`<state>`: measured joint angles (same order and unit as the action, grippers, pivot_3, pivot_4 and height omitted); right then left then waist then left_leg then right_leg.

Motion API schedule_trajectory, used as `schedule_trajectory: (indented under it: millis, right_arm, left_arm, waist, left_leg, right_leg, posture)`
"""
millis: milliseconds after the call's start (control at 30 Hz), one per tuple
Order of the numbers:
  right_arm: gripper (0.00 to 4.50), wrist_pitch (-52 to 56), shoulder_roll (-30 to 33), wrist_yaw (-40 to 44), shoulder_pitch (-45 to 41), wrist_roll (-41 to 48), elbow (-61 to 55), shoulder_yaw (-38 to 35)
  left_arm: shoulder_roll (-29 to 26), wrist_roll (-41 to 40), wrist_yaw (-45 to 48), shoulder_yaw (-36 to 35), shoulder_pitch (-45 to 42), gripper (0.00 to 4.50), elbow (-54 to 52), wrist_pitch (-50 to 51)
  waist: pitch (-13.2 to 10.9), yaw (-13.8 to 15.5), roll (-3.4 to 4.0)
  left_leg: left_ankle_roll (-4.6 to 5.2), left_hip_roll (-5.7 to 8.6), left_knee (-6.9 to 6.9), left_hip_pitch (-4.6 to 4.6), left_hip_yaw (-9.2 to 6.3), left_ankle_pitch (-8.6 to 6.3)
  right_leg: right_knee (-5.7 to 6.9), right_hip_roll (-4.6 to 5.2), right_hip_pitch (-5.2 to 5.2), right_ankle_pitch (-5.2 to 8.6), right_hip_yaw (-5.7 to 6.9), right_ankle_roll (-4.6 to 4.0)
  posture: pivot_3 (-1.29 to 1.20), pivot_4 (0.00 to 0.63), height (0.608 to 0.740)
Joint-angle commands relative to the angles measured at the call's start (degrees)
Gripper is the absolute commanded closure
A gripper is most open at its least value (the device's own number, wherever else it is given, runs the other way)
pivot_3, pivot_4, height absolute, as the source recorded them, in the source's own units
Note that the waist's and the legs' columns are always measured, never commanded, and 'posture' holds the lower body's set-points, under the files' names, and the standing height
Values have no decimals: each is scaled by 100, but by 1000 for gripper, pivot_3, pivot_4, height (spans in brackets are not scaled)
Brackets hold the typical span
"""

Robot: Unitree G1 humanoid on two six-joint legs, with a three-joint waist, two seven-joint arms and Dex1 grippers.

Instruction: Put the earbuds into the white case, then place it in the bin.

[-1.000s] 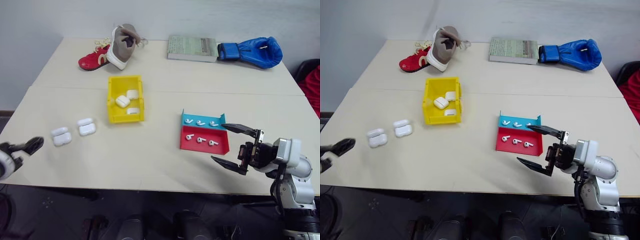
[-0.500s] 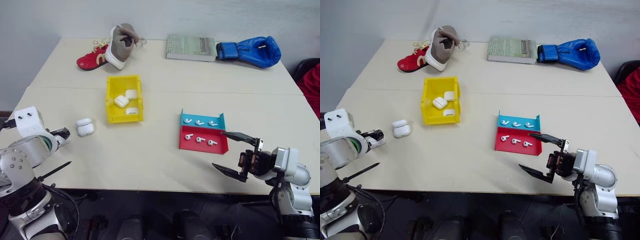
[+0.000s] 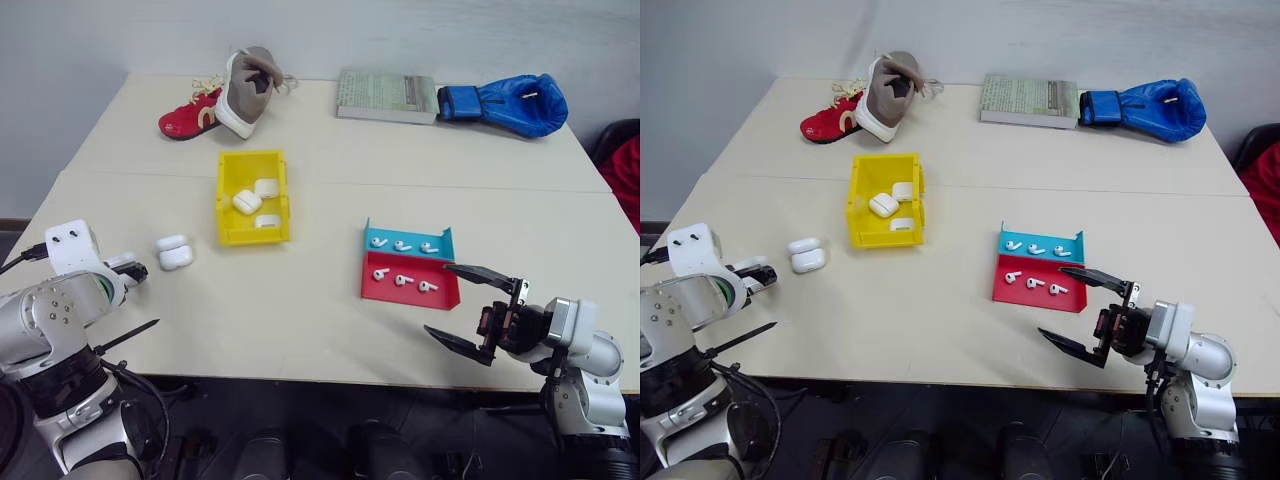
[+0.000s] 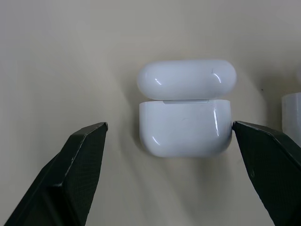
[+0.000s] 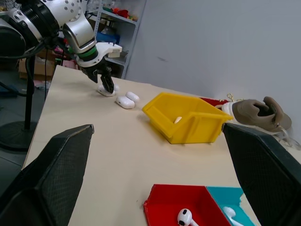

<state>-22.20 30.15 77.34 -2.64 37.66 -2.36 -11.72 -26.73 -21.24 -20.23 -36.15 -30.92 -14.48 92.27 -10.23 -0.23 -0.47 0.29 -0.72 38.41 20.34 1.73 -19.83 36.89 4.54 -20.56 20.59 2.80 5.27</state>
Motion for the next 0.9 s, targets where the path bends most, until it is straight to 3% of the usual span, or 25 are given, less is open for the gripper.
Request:
schedule_trajectory:
  millis: [33,900]
  right_arm:
    - [0,0,79,-90,72,41,-241,-163]
    - [0,-226,44,-25,367,63,-168,-280]
  left_arm:
    - [-68,332,201,90,-29,19,75,-113]
    - [-205,1079,1406,641,-60,19,795,-451]
  waist:
    - [0,17,0]
    - [2,38,2]
  left_leg:
    - [0,0,0,0,-1,0]
    - [-5,0,4,-2,-6,4]
  right_leg:
    - [0,0,0,0,0,0]
    - [2,2,3,0,2,0]
  posture:
    - [0,150,740]
    - [0,150,740]
